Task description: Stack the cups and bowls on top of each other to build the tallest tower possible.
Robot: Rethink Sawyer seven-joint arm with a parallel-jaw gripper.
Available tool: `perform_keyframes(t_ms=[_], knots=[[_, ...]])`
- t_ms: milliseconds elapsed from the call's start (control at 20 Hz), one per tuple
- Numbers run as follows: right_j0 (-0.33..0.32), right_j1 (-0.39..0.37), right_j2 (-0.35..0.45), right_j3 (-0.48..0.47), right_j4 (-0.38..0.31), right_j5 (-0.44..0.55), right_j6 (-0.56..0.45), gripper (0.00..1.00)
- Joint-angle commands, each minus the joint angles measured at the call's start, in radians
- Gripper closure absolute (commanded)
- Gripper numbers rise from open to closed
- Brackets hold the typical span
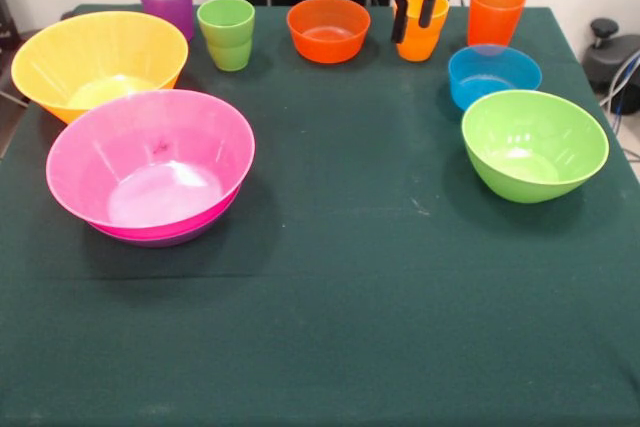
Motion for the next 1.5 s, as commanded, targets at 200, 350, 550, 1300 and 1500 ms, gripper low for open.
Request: perform_keyframes(t_ms=[200, 350, 550, 1300, 1500], knots=[[0.027, 0.116, 0.103, -0.036, -0.041, -0.020, -0.015, 0.00], [0.022, 0.139, 0.115, -0.049, -0.034, -0.040, -0.010, 0.00], [0.027, 0.142, 0.111, -0.057, -0.030, -0.029, -0.008, 0.00], [0.129, 0.158, 0.084, -0.143, 0.061, 0.047, 0.087, 0.00], [0.166, 0.181, 0.063, -0.193, 0.091, 0.082, 0.115, 0.00]])
